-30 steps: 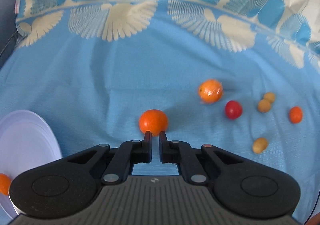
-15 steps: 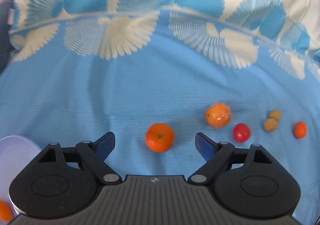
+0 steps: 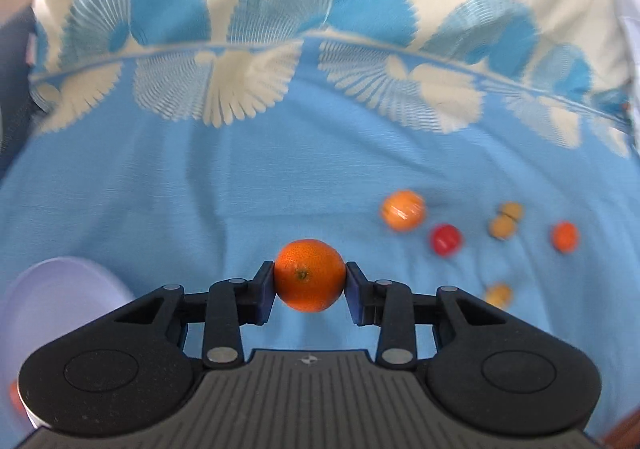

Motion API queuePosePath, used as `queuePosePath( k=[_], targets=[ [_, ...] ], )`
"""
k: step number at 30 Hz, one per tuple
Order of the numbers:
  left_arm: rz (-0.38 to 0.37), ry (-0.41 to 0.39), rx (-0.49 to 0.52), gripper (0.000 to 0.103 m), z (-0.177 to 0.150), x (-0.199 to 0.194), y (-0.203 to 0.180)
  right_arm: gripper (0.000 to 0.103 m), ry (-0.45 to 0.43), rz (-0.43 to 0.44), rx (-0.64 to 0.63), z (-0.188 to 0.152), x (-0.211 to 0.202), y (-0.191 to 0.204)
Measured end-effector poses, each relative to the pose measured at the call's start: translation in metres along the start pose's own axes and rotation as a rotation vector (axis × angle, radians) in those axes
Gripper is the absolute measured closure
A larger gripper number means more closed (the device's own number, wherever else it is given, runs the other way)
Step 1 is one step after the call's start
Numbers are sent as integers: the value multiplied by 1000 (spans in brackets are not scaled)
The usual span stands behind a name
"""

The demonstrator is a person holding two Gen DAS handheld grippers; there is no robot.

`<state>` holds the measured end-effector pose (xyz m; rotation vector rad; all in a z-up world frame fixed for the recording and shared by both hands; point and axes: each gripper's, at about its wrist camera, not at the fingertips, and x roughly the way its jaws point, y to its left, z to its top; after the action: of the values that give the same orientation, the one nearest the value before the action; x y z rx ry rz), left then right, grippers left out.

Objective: Organize fruits
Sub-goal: 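Grasp a second orange with the left tool while the right tool grasps a yellow fruit, then carry both fruits over the blue plate and open both tools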

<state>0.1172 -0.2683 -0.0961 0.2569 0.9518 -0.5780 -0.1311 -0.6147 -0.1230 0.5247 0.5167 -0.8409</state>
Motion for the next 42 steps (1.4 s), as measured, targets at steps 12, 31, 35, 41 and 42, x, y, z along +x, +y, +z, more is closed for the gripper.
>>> queuePosePath(
  k=[12,31,35,41,42],
  targets=[
    [66,-67,-43,63,-97,-182,70,76,97,473,-156,-91,-207,158],
    [70,-183,-176,63,-214,-304,153,76,137,691,-426,-194,-389,256],
    [106,-190,-201,63,-216,-315,158,76,118,695,-444,-194,-401,258],
    [132,-190,-216,63,-216,-321,161,76,101,704,-472,-195,-409,263],
    [130,-188,-216,63,-216,-321,161,76,100,703,-475,-195,-410,263]
  ],
)
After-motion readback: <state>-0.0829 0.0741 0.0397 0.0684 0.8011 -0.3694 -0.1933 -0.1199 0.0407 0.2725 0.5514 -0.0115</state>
